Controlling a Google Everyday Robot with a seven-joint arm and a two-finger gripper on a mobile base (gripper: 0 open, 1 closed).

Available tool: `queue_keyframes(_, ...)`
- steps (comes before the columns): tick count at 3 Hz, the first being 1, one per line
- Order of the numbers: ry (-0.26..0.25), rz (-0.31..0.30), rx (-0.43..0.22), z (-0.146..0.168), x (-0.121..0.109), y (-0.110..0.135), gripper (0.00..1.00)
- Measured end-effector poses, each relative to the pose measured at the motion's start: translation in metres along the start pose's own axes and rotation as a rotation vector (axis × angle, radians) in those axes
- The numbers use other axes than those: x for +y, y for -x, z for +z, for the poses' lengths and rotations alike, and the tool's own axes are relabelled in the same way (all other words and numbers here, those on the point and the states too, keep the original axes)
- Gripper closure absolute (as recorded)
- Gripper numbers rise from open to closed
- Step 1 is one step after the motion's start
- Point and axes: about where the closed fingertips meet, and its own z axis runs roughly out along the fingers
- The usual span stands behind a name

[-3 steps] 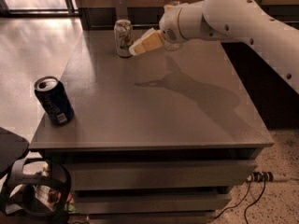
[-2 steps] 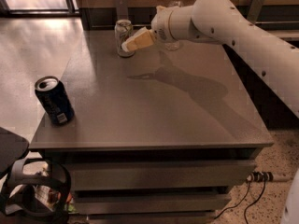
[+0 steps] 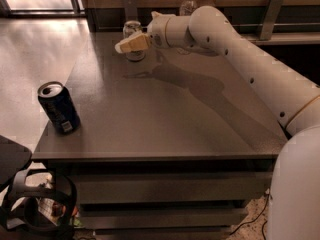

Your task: Move 7up can near pepsi can

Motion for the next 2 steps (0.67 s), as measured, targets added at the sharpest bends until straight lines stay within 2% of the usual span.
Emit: queue_keyframes(2, 0.033, 0.096, -0.060, 0.030, 0.007, -0.018, 0.00)
